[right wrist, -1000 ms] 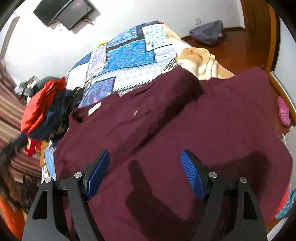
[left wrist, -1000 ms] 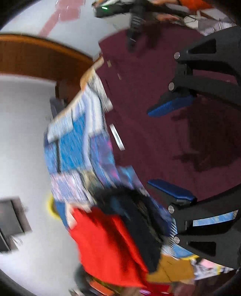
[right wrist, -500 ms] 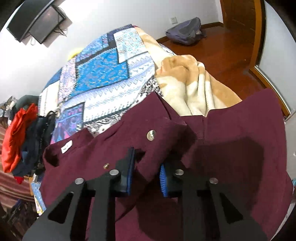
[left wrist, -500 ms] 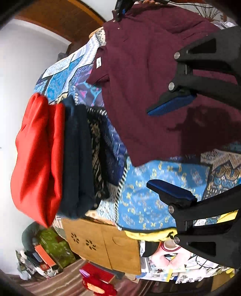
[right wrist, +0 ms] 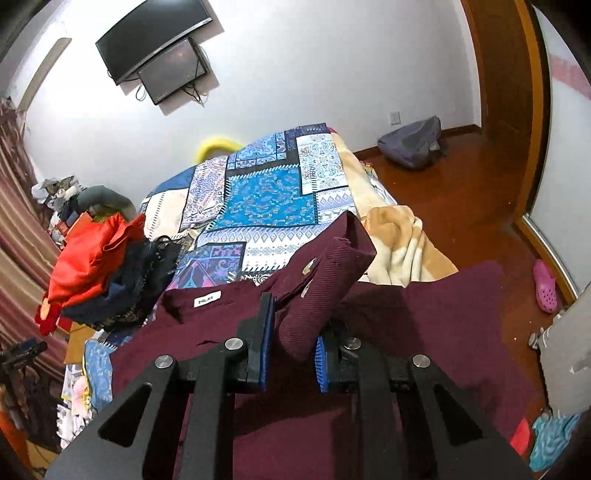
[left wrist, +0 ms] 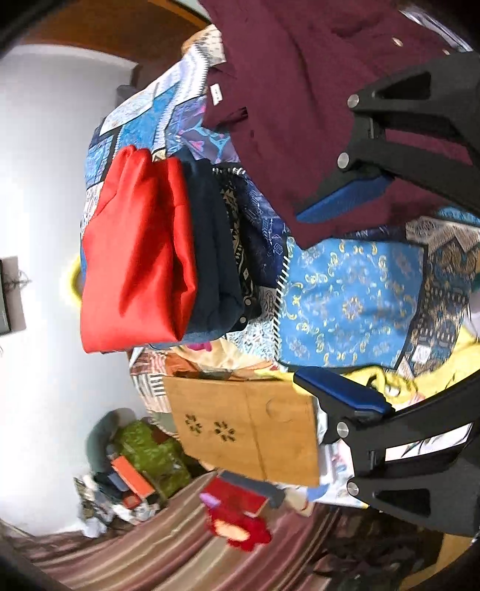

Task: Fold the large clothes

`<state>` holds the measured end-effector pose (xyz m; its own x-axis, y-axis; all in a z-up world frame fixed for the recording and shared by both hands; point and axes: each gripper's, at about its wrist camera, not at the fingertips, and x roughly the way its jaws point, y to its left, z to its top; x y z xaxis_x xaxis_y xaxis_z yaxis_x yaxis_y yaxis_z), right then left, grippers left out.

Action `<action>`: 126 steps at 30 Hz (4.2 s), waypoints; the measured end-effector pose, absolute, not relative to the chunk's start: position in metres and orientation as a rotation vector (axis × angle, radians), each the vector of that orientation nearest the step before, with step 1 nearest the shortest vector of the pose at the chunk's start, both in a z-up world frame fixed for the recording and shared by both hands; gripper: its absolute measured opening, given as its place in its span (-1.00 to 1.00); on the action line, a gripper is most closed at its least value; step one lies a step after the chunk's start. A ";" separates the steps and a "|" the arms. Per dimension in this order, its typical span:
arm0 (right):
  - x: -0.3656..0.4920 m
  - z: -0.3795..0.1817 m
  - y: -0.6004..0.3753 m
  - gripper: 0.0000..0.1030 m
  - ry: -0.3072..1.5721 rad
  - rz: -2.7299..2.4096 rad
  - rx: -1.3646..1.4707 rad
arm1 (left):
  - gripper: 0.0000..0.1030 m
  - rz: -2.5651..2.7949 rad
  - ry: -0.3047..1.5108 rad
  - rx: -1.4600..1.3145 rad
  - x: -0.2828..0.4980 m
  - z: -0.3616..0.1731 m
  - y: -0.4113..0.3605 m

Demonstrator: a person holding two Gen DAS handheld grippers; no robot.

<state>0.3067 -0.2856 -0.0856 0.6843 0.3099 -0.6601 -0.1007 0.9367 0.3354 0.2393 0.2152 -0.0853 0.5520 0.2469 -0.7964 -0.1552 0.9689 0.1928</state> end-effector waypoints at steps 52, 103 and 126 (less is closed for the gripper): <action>0.276 -0.146 -0.325 -0.67 0.873 0.123 0.333 | -0.80 -0.201 0.982 -0.117 0.175 -0.172 0.069; 0.283 -0.226 -0.492 -0.75 0.909 -0.106 0.832 | 0.19 -0.180 1.107 -0.135 0.264 -0.206 -0.018; 0.256 -0.162 -0.254 -0.79 0.978 0.341 0.245 | 0.19 -0.211 1.029 -0.111 0.228 -0.188 0.001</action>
